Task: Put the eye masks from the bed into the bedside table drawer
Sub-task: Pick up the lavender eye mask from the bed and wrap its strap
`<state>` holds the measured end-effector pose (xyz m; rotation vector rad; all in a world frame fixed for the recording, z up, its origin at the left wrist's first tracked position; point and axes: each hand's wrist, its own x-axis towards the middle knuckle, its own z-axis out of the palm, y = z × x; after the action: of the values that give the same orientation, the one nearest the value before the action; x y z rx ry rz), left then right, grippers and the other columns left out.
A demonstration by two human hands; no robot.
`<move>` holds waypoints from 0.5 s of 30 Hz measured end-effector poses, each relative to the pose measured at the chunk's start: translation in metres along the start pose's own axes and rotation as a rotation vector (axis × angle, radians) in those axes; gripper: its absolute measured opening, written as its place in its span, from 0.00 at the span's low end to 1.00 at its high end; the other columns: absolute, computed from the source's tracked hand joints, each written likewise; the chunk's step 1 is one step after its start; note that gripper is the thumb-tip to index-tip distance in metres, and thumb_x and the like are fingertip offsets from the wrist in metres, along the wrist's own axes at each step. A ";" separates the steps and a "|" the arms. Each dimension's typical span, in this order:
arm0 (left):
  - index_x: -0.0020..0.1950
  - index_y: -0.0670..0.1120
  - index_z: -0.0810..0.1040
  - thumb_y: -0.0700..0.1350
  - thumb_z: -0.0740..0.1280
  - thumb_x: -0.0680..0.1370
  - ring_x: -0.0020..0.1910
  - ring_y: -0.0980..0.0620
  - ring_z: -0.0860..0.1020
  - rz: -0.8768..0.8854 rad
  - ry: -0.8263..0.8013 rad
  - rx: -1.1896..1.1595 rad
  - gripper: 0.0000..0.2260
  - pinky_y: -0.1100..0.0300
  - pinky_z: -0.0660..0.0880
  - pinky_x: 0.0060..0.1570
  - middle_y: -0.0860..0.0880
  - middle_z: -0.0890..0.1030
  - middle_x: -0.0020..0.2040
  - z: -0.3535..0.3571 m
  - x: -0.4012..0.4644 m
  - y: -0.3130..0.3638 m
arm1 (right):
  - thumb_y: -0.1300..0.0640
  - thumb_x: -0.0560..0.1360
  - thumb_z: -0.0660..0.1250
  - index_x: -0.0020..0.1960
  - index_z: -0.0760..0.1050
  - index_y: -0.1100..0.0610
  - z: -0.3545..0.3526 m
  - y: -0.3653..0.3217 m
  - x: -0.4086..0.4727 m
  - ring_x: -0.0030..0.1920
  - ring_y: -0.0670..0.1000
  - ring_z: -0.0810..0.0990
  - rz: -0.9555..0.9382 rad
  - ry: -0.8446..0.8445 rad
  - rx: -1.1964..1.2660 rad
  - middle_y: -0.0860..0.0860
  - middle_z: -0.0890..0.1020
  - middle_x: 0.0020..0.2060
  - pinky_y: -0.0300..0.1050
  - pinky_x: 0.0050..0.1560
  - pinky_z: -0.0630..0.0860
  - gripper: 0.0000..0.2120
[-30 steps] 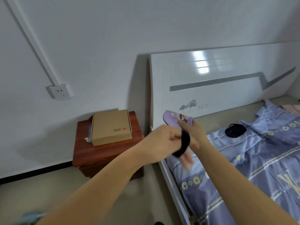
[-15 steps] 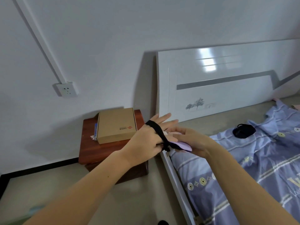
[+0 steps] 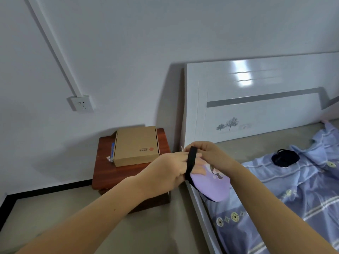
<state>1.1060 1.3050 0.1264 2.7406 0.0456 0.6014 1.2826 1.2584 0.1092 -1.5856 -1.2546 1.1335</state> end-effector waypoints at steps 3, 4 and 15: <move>0.58 0.42 0.80 0.31 0.64 0.74 0.64 0.53 0.72 -0.056 0.136 -0.047 0.15 0.63 0.62 0.71 0.44 0.80 0.60 -0.001 -0.005 -0.012 | 0.62 0.77 0.60 0.40 0.82 0.52 -0.011 0.017 -0.003 0.40 0.55 0.75 0.037 0.003 0.173 0.57 0.81 0.38 0.44 0.38 0.70 0.15; 0.59 0.43 0.79 0.28 0.65 0.72 0.67 0.53 0.69 -0.078 0.153 -0.053 0.19 0.57 0.62 0.73 0.46 0.78 0.63 0.001 -0.006 -0.016 | 0.61 0.77 0.60 0.43 0.83 0.53 -0.015 0.020 -0.005 0.41 0.56 0.75 0.049 -0.070 0.230 0.59 0.80 0.41 0.45 0.38 0.70 0.13; 0.44 0.52 0.84 0.26 0.57 0.74 0.66 0.55 0.72 -0.577 0.115 -0.570 0.24 0.61 0.69 0.64 0.54 0.75 0.65 0.029 -0.024 -0.046 | 0.58 0.77 0.64 0.48 0.80 0.58 -0.013 0.030 0.014 0.30 0.44 0.79 0.147 -0.277 0.332 0.48 0.83 0.33 0.34 0.31 0.76 0.07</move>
<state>1.0982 1.3367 0.0776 2.0035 0.5749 0.5011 1.3046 1.2662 0.0824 -1.3188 -1.0633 1.6081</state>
